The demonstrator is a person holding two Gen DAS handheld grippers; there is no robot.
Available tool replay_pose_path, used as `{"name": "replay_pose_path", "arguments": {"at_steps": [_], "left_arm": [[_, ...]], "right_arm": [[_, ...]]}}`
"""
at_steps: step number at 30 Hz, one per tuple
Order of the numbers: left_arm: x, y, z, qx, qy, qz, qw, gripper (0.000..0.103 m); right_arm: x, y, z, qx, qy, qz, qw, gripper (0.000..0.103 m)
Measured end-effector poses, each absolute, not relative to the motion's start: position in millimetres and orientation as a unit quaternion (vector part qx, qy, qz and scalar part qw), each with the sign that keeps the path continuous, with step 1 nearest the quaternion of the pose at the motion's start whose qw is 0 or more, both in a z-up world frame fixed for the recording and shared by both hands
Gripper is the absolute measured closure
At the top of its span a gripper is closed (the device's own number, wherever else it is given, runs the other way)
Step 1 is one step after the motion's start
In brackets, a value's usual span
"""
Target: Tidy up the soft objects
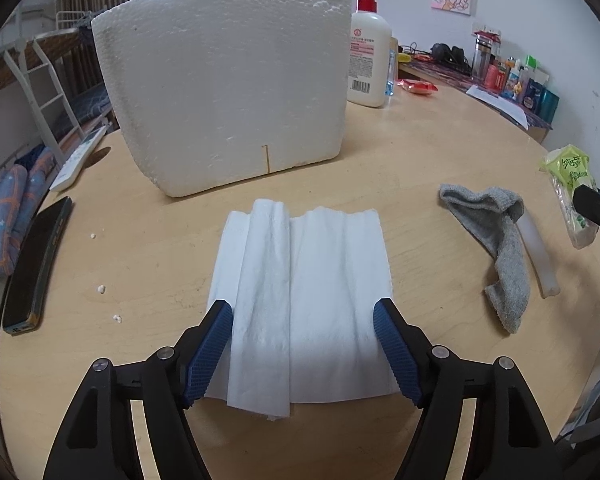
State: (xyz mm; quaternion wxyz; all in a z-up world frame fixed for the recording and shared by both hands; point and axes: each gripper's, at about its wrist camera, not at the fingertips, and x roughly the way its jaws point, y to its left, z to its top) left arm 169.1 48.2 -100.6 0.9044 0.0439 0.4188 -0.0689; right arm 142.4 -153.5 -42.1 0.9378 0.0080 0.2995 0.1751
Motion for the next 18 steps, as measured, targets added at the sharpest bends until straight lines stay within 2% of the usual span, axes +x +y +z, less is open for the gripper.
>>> {"name": "replay_pose_path", "arguments": {"at_steps": [2,4,6,7,9,10,18], "left_arm": [[169.1,48.0,-100.4,0.045,0.419,-0.07,0.904,0.029],[168.1,46.6,-100.0,0.047,0.415,-0.075,0.905,0.037],[166.8,43.6,-98.7,0.052,0.412,-0.08,0.906,0.058],[166.2,41.8,-98.2,0.055,0.412,-0.083,0.906,0.063],[165.1,37.5,-97.5,0.061,0.412,-0.087,0.905,0.089],[165.1,36.5,-97.7,0.063,0.412,-0.085,0.905,0.095],[150.0,33.6,-72.5,0.069,0.363,-0.091,0.925,0.096]], "right_arm": [[141.3,-154.1,-41.9,0.008,0.298,0.175,0.938,0.07],[140.2,-154.1,-41.7,0.009,0.297,0.175,0.939,0.07],[139.5,-153.8,-41.9,0.009,0.297,0.174,0.939,0.07],[139.0,-153.7,-41.8,0.009,0.297,0.173,0.939,0.07],[138.1,-154.3,-40.9,0.01,0.295,0.172,0.94,0.07],[137.4,-154.3,-40.1,0.01,0.294,0.172,0.94,0.07],[135.1,-151.4,-35.3,0.007,0.286,0.173,0.942,0.07]]}}
